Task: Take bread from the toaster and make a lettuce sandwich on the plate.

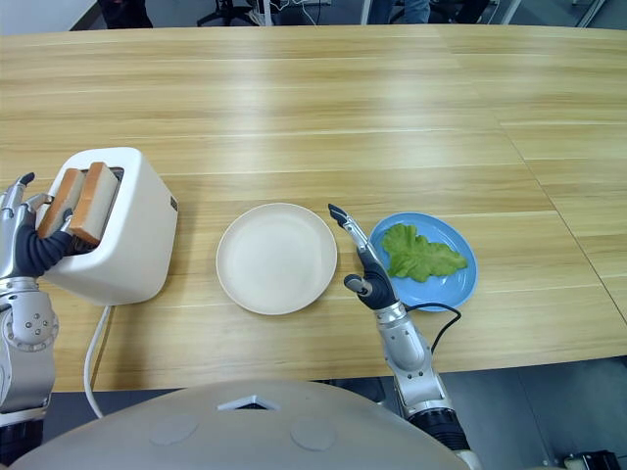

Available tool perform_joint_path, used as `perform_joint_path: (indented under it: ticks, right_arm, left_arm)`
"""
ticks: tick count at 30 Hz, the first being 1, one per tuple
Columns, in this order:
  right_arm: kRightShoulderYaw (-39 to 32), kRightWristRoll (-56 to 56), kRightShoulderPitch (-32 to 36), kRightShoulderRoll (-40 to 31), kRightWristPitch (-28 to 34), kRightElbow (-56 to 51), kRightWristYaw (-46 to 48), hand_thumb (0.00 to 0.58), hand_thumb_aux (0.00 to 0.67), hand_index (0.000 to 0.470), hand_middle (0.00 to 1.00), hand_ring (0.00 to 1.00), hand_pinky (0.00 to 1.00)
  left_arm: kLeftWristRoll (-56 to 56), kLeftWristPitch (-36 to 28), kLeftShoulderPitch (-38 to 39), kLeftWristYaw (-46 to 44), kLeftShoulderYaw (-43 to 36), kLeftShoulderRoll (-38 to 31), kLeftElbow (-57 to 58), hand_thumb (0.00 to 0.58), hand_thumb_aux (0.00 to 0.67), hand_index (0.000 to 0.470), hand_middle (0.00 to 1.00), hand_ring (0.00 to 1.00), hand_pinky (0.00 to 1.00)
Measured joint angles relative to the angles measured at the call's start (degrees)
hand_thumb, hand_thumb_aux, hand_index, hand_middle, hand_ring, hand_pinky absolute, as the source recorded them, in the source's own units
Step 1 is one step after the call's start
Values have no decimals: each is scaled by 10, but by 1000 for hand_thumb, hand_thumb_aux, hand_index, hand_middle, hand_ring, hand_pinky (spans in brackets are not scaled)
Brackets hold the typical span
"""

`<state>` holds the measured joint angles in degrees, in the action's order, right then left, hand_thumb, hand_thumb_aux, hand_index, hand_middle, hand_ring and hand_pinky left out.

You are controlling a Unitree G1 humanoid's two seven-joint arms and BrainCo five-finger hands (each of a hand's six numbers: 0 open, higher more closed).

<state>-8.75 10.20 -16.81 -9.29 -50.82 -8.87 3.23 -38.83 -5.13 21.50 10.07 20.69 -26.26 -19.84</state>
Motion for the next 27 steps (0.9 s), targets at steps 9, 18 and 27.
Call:
perform_joint_path:
  ticks: [9, 18, 27]
  right_arm:
    - [1, 0, 6, 0, -2, -3, 0, 0, 0, 0, 0, 0, 0]
    - [1, 0, 6, -1, -3, -4, 0, 0, 0, 0, 0, 0, 0]
    - [1, 0, 8, -1, -12, -4, 0, 0, 0, 0, 0, 0, 0]
  left_arm:
    - [82, 60, -14, 16, 37, 8, 10, 580, 670, 460, 1000, 1000, 1000]
    - [83, 83, -14, 36, 72, 8, 4, 580, 670, 460, 1000, 1000, 1000]
    - [94, 102, -45, 39, 142, -7, -55, 580, 670, 460, 1000, 1000, 1000]
